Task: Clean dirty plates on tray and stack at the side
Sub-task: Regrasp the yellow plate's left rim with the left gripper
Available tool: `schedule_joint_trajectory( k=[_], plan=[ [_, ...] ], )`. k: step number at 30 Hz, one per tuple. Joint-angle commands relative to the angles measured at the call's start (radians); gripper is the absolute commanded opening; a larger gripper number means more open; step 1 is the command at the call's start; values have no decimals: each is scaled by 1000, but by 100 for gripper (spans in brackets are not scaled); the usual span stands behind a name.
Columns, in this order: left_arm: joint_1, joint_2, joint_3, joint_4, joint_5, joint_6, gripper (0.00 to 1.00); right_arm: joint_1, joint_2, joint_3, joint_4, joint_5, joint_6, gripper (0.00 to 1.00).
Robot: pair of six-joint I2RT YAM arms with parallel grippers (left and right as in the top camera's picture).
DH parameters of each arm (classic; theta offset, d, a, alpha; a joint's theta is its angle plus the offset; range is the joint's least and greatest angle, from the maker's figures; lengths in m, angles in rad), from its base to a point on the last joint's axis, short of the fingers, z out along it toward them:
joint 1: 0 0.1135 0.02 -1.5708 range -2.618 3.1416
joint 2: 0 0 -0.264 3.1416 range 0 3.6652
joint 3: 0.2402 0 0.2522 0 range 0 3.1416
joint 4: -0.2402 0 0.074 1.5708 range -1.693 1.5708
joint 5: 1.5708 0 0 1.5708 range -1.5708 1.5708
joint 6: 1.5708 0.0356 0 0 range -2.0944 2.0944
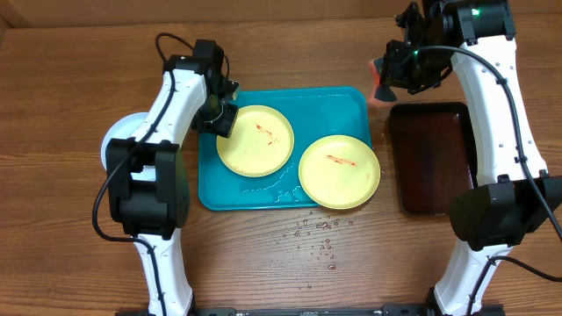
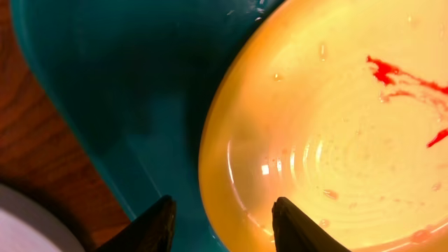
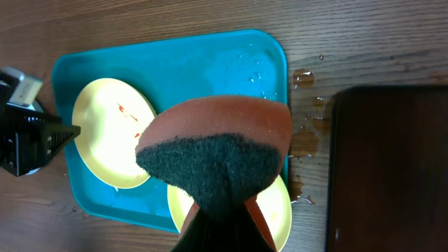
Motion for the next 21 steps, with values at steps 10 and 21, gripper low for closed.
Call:
schedule_joint_trajectory(
  k=[10, 21],
  plan=[
    [24, -286, -9, -100, 90, -396, 63, 0, -9, 14, 4, -3, -8, 4],
    [-2, -286, -349, 134, 101, -652, 53, 0, -9, 14, 3, -3, -8, 4]
  ],
)
